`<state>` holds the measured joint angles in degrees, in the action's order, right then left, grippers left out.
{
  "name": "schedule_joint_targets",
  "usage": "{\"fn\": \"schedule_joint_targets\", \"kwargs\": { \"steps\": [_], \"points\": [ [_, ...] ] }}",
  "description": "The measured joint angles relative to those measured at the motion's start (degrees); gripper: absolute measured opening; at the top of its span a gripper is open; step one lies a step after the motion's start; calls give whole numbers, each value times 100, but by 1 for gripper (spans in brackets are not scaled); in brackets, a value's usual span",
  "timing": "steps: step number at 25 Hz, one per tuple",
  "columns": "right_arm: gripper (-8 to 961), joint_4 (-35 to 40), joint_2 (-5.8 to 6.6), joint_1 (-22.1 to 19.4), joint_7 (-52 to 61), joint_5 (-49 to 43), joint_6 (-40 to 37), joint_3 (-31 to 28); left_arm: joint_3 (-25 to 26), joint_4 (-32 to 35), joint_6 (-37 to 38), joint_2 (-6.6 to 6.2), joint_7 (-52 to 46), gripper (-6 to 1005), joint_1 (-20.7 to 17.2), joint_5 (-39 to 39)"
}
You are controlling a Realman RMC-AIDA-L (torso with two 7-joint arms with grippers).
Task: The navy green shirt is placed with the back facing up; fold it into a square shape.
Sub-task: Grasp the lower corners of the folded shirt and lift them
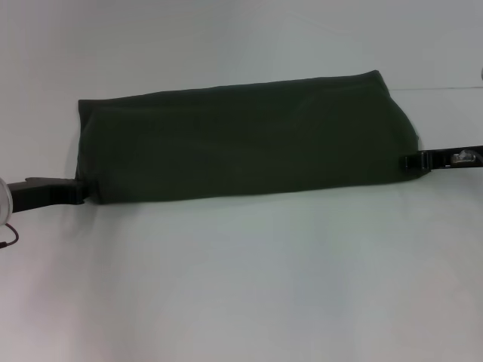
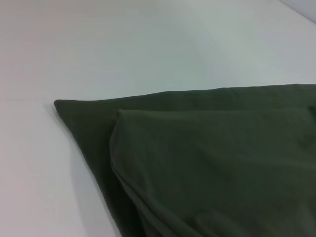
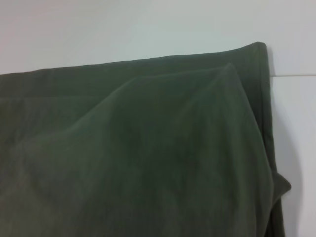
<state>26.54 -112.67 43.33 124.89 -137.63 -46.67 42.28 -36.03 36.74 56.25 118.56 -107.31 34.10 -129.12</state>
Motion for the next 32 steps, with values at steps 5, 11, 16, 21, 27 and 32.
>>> {"fn": "schedule_joint_targets", "kwargs": {
  "steps": [5, 11, 16, 21, 27, 32],
  "points": [
    [293, 0, 0, -5, -25, 0, -20, 2, 0, 0, 0, 0, 1, 62, 0, -1],
    [208, 4, 1, -22, -86, 2, -68, 9, 0, -1, 0, 0, 11, 62, 2, 3],
    [100, 8, 21, -27, -75, 2, -78, 9, 0, -1, 0, 0, 16, 63, 8, 19],
    [6, 24, 36, -42, -105, 2, -114, -9, 0, -7, 19, -9, -12, 63, 30, 3],
    [6, 320, 49, -210, -133, 54, -500, -69, 47, 9, 171, -74, -233, 62, 45, -8],
    [6, 803, 7, -445, -140, 139, -1027, -125, 125, 195, 693, -157, -434, 62, 13, -63]
  ]
}}
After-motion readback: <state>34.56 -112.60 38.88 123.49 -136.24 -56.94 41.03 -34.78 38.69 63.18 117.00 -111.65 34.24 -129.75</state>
